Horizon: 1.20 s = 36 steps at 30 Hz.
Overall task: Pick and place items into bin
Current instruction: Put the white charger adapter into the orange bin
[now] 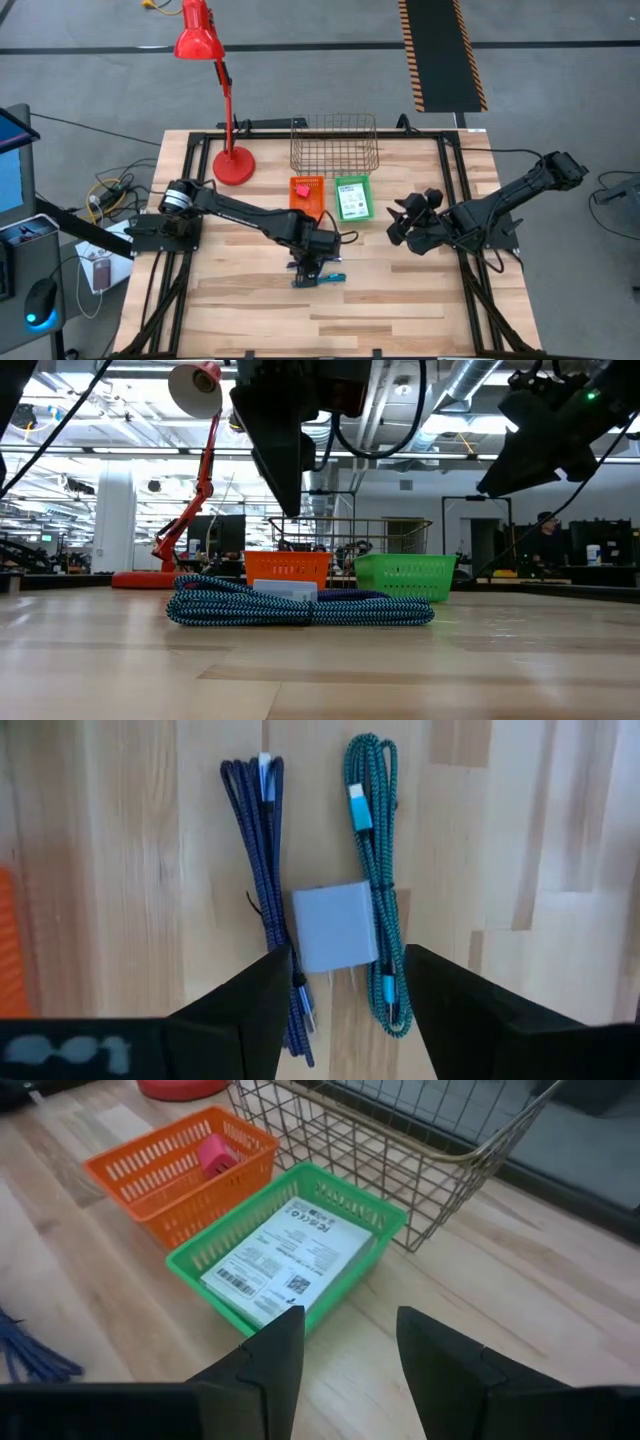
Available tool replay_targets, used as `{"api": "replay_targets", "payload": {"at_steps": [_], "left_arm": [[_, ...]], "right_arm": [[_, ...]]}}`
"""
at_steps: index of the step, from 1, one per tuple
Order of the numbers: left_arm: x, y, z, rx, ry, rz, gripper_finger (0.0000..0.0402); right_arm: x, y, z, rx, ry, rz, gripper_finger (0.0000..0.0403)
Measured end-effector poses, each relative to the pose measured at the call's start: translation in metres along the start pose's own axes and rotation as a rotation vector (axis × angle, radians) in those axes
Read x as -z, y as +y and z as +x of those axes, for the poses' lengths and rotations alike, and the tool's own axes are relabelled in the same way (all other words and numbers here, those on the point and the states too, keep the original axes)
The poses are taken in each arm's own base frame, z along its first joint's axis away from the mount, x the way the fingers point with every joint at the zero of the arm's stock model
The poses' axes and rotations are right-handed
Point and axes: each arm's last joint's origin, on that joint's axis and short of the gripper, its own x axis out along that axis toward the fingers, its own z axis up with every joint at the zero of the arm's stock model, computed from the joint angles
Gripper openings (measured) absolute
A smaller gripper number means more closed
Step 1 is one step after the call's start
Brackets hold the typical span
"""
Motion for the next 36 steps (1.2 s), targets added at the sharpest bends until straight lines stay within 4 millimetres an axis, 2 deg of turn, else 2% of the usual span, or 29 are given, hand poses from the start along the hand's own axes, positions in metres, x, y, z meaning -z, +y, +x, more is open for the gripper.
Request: {"api": "replay_targets", "payload": {"at_steps": [8,19,31,36], "left_arm": [[-0.001,0.001,0.000,-0.047,-0.016,0.036,0.0183],[0.000,0.000,0.000,-0.064,-0.020,-0.049,0.0183],[0.001,-0.026,0.003,-0.072,-0.098,0.000,0.0183],[0.002,-0.025,0.019,-0.090,-0.055,-0.013,0.0183]], "right_arm": [[0.000,0.000,0.000,0.009,-0.010,-0.002,0.0154],[0.001,0.001,-0.002,-0.008,-0.009,-0.011,0.0154],[0.003,0.003,-0.005,-0.025,-0.009,-0.024,0.0154],[0.003,0.003,-0.005,-0.024,-0.008,-0.026,0.0153]]}}
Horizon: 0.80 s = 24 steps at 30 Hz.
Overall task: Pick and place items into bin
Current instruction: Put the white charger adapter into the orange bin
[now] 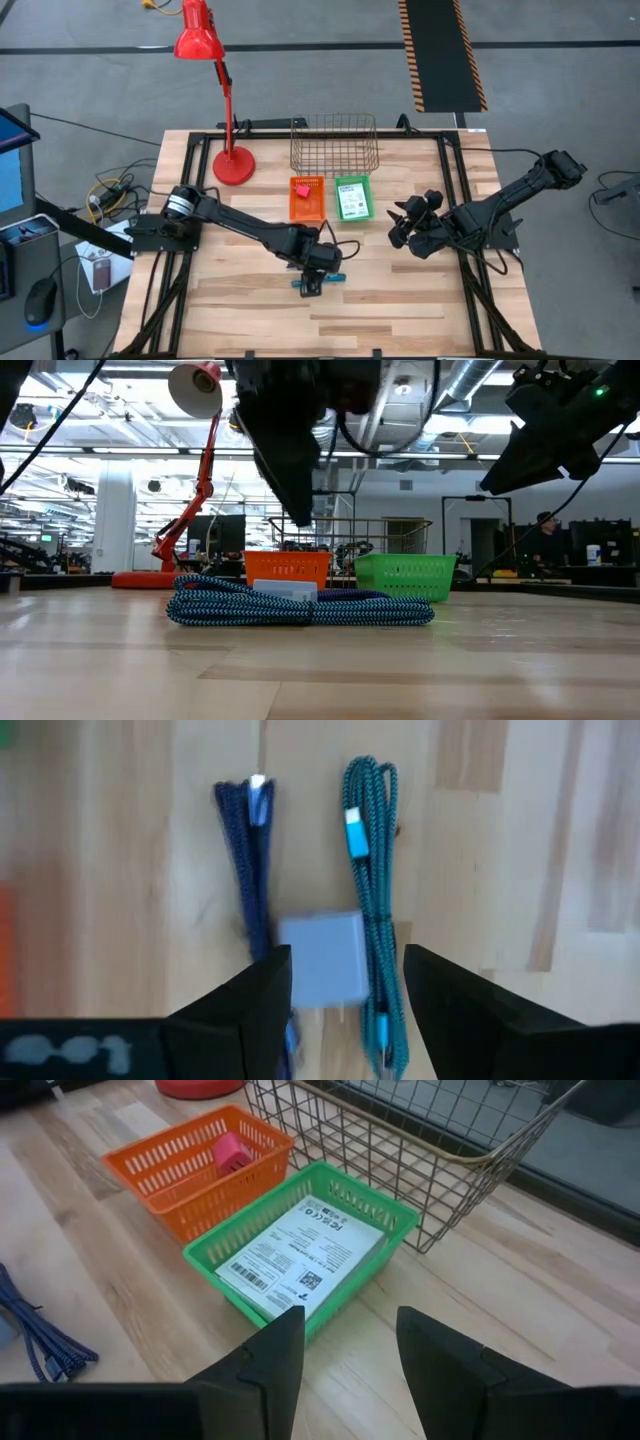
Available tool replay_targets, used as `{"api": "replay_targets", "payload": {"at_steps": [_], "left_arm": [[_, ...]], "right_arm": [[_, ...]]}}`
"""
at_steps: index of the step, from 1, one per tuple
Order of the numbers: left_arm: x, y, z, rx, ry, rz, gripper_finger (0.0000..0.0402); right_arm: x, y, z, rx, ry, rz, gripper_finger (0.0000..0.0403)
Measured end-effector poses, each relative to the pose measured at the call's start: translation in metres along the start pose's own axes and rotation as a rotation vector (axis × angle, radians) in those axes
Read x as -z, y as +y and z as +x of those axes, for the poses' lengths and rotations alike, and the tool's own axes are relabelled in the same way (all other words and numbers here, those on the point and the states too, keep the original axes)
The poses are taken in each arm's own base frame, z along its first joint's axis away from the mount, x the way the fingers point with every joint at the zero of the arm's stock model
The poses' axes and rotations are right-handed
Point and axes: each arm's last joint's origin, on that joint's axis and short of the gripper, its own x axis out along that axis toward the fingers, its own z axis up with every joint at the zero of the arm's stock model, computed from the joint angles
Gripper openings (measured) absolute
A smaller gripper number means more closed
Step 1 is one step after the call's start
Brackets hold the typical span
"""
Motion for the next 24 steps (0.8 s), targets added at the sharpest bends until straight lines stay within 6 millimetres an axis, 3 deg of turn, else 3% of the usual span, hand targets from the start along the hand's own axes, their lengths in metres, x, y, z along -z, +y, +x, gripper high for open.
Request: {"api": "replay_targets", "payload": {"at_steps": [6,24], "left_arm": [[0.004,0.000,0.016,0.001,0.073,0.001,0.0183],[0.005,0.002,0.017,-0.054,0.073,0.012,0.0196]], "right_arm": [[0.000,0.000,0.000,0.002,0.002,-0.003,0.0157],[0.000,-0.001,0.000,0.007,0.002,-0.006,0.0157]]}}
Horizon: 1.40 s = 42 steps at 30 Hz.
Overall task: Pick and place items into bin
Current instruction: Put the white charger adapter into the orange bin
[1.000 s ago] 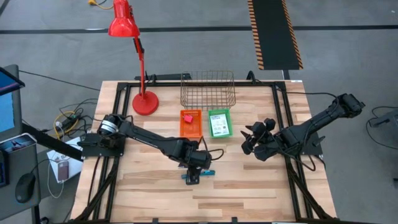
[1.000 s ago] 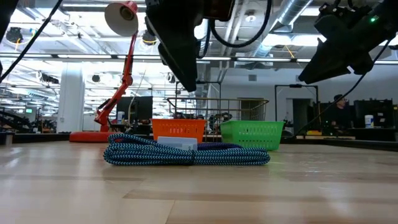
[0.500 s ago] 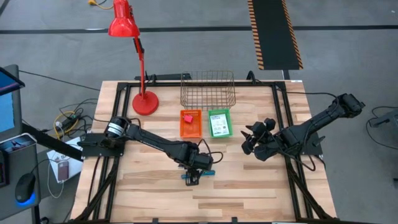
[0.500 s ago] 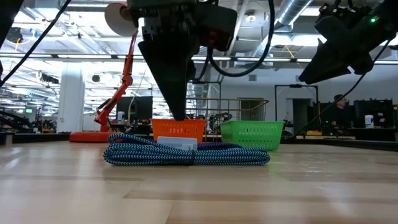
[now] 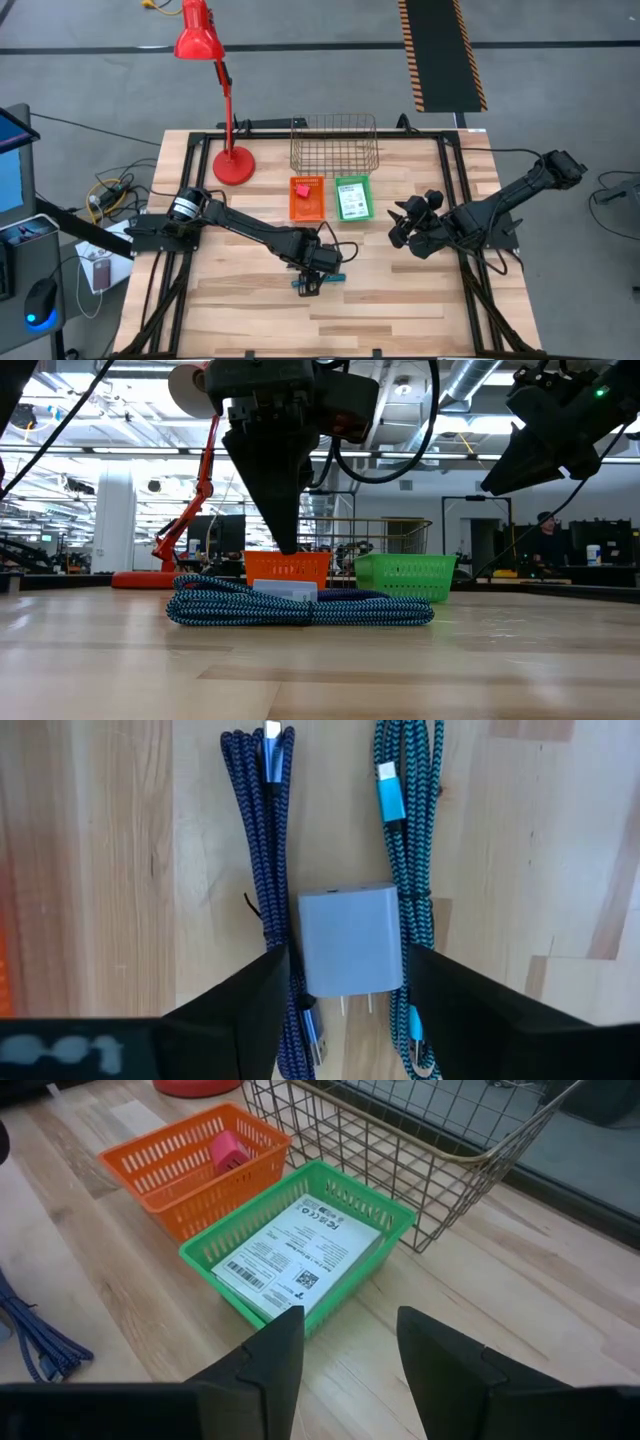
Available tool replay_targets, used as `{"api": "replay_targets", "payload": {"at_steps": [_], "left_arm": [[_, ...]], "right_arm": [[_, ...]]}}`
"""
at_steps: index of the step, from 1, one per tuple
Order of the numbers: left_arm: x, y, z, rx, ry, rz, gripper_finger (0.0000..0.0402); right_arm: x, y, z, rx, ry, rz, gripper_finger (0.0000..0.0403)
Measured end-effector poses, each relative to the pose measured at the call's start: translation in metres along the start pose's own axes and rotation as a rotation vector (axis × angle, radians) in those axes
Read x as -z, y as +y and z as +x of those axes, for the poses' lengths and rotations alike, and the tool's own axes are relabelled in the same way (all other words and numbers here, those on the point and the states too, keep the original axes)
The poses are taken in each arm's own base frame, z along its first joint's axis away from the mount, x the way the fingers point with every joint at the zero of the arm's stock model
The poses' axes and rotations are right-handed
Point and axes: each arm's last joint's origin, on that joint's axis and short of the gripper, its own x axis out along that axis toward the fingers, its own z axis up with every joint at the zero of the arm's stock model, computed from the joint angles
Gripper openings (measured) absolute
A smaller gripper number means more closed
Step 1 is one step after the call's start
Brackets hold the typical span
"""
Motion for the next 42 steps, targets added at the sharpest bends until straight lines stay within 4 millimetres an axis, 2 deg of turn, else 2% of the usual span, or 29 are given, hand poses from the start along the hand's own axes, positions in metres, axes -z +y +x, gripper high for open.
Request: {"api": "replay_targets", "payload": {"at_steps": [10,27,34,42], "left_arm": [[0.000,-0.001,0.000,-0.003,-0.001,0.003,0.0220],[0.000,-0.001,0.000,-0.003,-0.002,-0.010,0.0222],[0.000,-0.005,0.019,0.023,0.031,-0.006,0.0222],[0.000,-0.005,0.020,0.032,0.045,-0.006,0.0222]], "right_arm": [[0.000,0.000,0.000,0.000,0.000,0.000,0.0153],[0.000,0.000,0.000,0.000,0.000,0.000,0.0154],[0.000,0.000,0.000,0.002,0.002,-0.004,0.0157],[0.000,0.000,0.000,0.003,0.002,-0.005,0.0153]]}}
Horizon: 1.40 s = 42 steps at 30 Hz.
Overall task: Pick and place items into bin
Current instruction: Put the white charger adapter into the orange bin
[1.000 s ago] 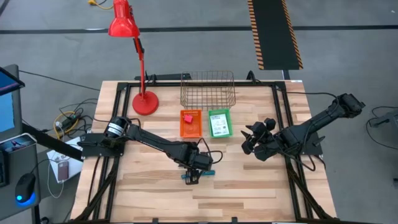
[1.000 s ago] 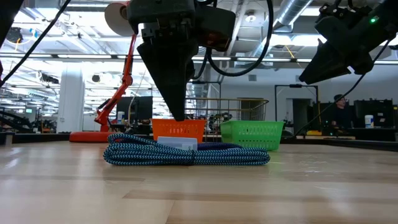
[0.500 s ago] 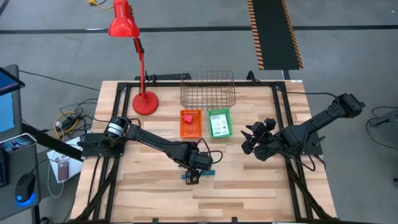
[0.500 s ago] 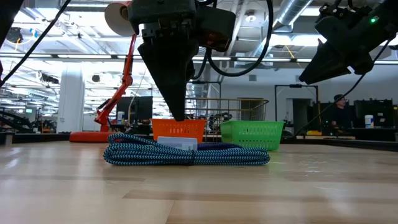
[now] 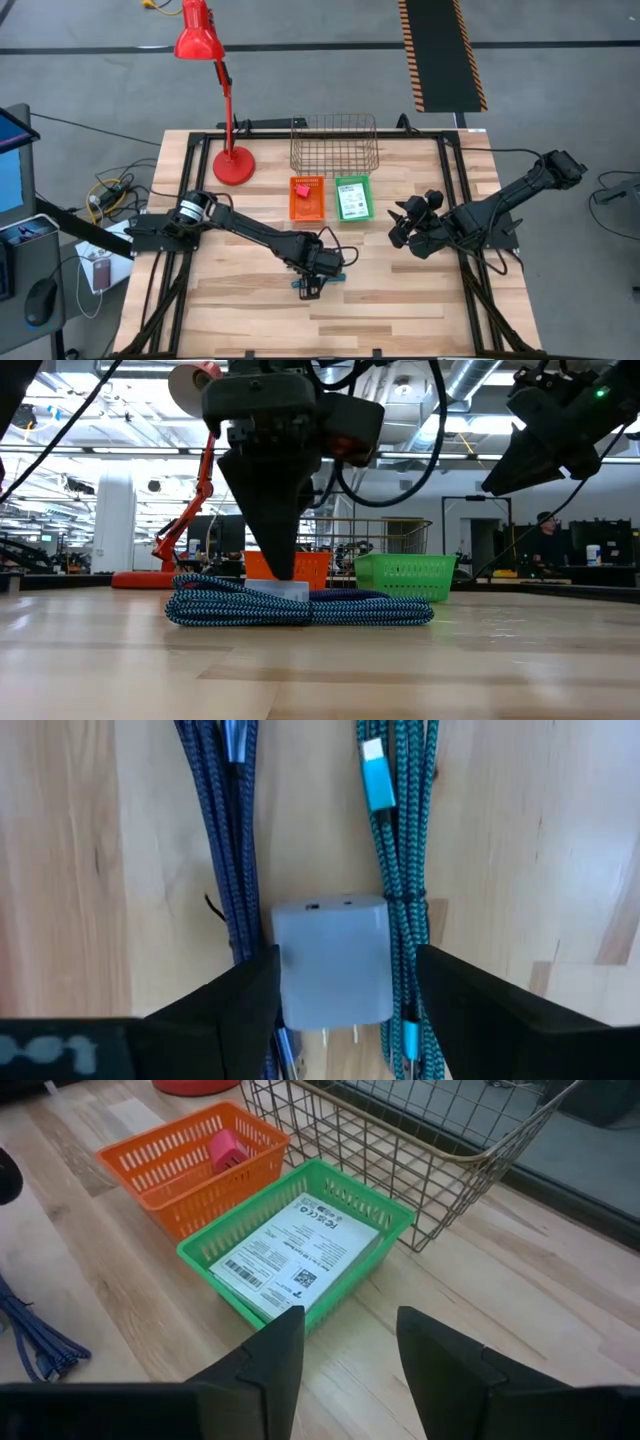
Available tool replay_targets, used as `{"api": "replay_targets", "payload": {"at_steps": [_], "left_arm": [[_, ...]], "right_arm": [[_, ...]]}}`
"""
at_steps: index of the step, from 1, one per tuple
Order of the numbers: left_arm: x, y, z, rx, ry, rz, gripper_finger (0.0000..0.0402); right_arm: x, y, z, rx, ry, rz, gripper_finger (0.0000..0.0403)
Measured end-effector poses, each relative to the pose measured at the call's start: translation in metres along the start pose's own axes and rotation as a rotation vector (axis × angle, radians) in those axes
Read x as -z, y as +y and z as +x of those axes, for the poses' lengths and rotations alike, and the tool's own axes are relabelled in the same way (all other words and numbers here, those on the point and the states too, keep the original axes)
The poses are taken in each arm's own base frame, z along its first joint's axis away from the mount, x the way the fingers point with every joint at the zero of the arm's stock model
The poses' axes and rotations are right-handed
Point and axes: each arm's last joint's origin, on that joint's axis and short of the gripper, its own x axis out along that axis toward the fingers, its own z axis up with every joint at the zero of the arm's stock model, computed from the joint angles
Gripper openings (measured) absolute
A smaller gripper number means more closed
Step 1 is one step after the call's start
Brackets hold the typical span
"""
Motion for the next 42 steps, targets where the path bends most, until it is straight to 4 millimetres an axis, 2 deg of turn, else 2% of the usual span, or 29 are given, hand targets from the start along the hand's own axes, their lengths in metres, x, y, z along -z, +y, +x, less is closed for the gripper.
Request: {"api": "replay_targets", "payload": {"at_steps": [16,24,37,42], "left_arm": [[0.000,0.000,0.000,-0.013,-0.003,0.009,0.0222],[0.001,0.000,0.020,0.009,0.052,0.012,0.0222],[0.000,0.001,0.020,0.020,0.052,0.011,0.0221],[0.000,0.001,0.020,0.022,0.052,0.014,0.0194]], "right_arm": [[0.000,0.000,0.000,0.000,0.000,0.001,0.0154],[0.000,0.000,0.000,-0.001,-0.001,0.001,0.0156],[0.000,0.000,0.000,0.000,0.000,0.000,0.0153],[0.000,0.000,0.000,0.000,0.000,-0.001,0.0155]]}}
